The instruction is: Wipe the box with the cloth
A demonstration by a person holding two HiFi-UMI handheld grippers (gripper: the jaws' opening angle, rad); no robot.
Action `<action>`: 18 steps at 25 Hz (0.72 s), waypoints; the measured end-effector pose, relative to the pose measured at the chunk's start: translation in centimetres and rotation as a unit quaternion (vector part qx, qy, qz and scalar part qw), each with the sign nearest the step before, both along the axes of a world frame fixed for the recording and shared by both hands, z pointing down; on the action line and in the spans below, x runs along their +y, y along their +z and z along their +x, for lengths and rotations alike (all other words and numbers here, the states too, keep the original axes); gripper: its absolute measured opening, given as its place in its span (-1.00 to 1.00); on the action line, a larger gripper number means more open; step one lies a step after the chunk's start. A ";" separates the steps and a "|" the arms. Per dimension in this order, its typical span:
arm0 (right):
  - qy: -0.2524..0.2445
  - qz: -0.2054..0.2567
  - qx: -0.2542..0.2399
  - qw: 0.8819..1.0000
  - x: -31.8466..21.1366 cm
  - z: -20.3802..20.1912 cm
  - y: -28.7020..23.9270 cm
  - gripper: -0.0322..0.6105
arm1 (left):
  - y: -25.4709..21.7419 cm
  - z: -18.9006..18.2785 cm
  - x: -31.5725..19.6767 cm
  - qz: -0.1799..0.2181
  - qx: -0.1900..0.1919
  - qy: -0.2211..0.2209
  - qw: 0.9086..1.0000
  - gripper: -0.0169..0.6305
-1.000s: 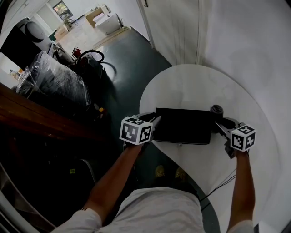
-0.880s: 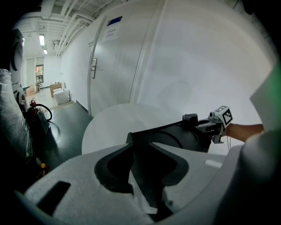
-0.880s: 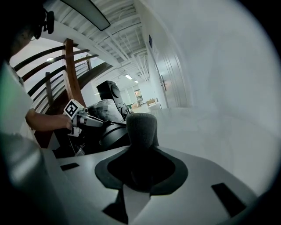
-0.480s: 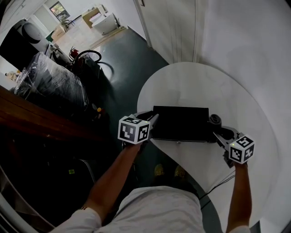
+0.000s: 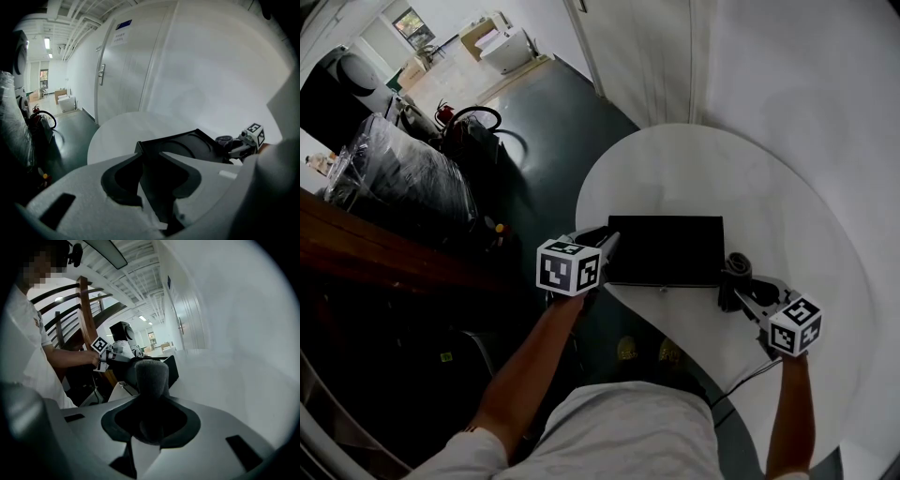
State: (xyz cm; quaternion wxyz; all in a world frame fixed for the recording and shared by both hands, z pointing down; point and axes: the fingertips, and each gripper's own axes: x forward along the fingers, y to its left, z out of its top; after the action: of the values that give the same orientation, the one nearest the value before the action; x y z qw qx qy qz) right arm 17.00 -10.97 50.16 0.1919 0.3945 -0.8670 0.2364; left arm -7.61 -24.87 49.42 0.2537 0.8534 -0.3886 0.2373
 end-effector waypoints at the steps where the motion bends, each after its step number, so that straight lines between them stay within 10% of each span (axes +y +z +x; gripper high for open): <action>1: 0.001 0.001 0.001 1.000 0.2 0.1 -0.1 -0.60 | 0.0 0.0 0.0 0.000 0.001 0.000 1.000 -0.60; 18: 0.039 0.026 0.001 0.999 -9.6 2.5 -1.3 -0.60 | 0.0 -0.2 -0.1 -0.007 0.001 -0.003 1.000 -0.60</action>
State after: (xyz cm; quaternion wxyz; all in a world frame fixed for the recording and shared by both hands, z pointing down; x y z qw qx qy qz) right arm 19.47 -20.54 48.91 0.1730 0.4332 -0.8565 0.2212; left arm -7.79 -25.02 49.44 0.2607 0.8507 -0.3891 0.2386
